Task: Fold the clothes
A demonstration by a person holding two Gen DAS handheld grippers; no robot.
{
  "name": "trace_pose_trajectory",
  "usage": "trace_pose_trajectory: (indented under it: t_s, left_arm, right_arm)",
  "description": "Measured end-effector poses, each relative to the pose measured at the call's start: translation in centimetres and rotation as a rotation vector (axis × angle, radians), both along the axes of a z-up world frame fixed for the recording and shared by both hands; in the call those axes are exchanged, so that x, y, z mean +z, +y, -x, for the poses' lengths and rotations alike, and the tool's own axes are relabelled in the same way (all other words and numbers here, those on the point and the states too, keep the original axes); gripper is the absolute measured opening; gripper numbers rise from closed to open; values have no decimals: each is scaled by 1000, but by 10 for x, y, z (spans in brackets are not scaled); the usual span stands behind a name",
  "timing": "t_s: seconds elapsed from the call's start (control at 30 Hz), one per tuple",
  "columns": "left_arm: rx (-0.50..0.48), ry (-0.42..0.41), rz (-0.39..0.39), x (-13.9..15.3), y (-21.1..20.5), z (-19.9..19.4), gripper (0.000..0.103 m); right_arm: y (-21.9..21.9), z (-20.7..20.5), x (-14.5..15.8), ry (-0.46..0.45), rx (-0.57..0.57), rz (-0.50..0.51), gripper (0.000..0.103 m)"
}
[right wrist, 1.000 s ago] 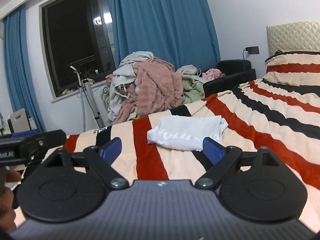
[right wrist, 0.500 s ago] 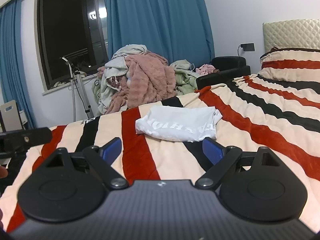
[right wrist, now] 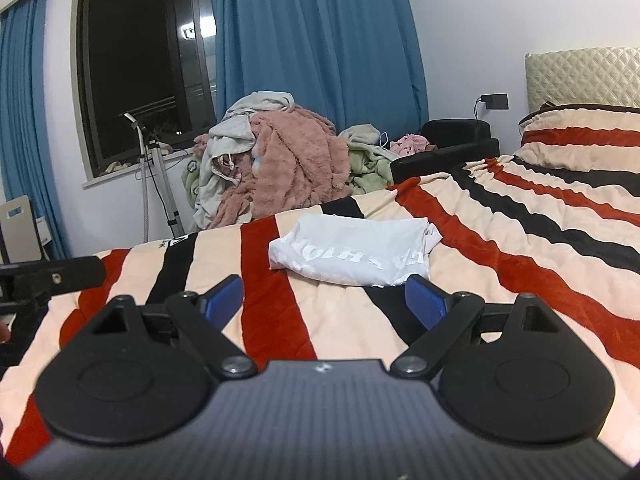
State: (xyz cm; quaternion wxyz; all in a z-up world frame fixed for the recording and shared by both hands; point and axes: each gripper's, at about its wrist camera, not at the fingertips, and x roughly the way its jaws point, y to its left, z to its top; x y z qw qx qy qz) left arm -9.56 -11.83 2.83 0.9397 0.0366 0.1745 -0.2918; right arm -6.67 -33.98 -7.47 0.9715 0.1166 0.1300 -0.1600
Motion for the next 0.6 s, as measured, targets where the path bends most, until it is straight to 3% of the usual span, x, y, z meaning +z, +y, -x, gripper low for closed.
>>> trace_pose_trajectory:
  t_s: [0.6]
  left_arm:
    - [41,6,9,-1,3,-2,103]
  right_arm:
    - [1,-4,0,13,0,-4,89]
